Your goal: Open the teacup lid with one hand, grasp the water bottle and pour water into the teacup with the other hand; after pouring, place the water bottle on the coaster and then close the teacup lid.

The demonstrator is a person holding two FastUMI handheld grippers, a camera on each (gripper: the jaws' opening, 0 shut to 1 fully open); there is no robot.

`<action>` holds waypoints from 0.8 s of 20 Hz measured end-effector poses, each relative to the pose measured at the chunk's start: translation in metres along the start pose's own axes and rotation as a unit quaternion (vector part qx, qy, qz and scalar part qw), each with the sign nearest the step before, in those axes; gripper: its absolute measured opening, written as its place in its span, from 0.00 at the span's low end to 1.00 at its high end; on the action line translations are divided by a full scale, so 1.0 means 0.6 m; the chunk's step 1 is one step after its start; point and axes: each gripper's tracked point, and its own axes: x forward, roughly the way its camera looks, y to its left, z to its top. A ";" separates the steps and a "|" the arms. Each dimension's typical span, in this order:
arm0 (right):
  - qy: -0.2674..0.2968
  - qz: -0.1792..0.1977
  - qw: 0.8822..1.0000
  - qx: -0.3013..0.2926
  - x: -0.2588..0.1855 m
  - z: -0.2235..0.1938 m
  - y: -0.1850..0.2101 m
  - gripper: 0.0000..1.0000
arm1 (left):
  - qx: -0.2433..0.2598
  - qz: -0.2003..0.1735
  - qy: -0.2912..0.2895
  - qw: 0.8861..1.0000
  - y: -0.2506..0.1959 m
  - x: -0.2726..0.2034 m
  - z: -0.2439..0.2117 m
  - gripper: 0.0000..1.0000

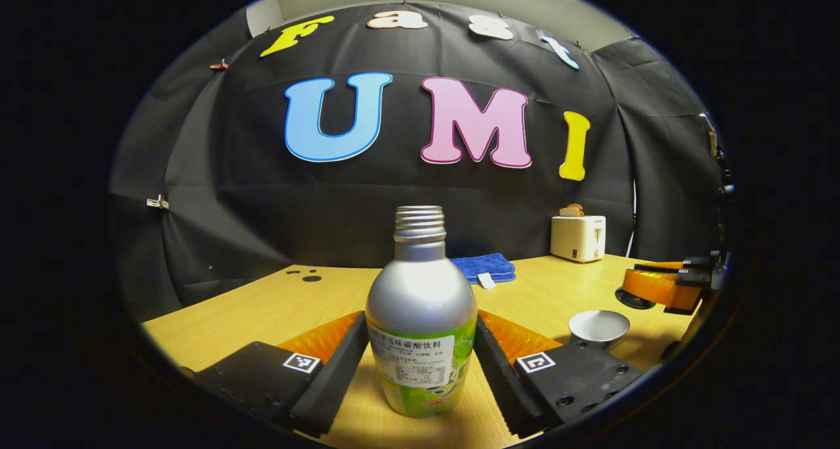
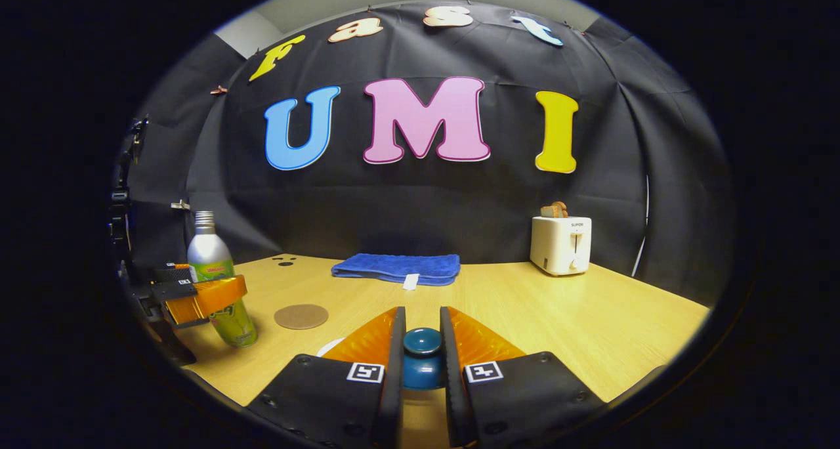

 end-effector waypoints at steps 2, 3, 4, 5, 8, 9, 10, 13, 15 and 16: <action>0.000 -0.005 1.000 0.000 -0.001 0.000 -0.018 0.30 | 0.000 0.003 0.000 1.000 0.002 0.002 0.000 0.84; 0.000 -0.007 1.000 0.000 -0.002 0.000 -0.028 0.30 | 0.000 0.005 0.000 1.000 0.002 0.002 -0.002 0.83; 0.000 -0.008 1.000 0.000 -0.002 0.001 -0.035 0.30 | 0.000 0.004 0.001 1.000 0.002 0.003 -0.001 0.83; 0.001 -0.006 1.000 0.000 -0.003 0.001 -0.040 0.30 | 0.001 0.002 0.002 1.000 -0.002 0.002 -0.002 0.82; 0.001 -0.006 1.000 0.000 -0.006 0.002 -0.052 0.30 | 0.028 -0.012 0.000 1.000 -0.016 0.001 0.002 0.80; 0.001 -0.007 1.000 0.000 -0.006 0.002 -0.056 0.30 | 0.054 -0.012 0.000 0.998 -0.017 0.003 0.003 0.79; 0.001 -0.008 1.000 0.000 -0.007 0.003 -0.060 0.30 | 0.090 -0.010 0.002 0.996 -0.018 0.008 0.003 0.79; 0.000 -0.013 1.000 0.000 -0.007 0.004 -0.077 0.30 | 0.204 -0.013 -0.003 0.979 -0.029 0.018 0.019 0.79; 0.000 -0.019 1.000 0.000 -0.006 0.004 -0.090 0.30 | 0.285 -0.020 -0.014 0.958 -0.042 0.024 0.032 0.78; 0.000 -0.022 1.000 0.000 -0.005 0.004 -0.098 0.30 | 0.329 -0.028 -0.018 0.944 -0.051 0.029 0.035 0.79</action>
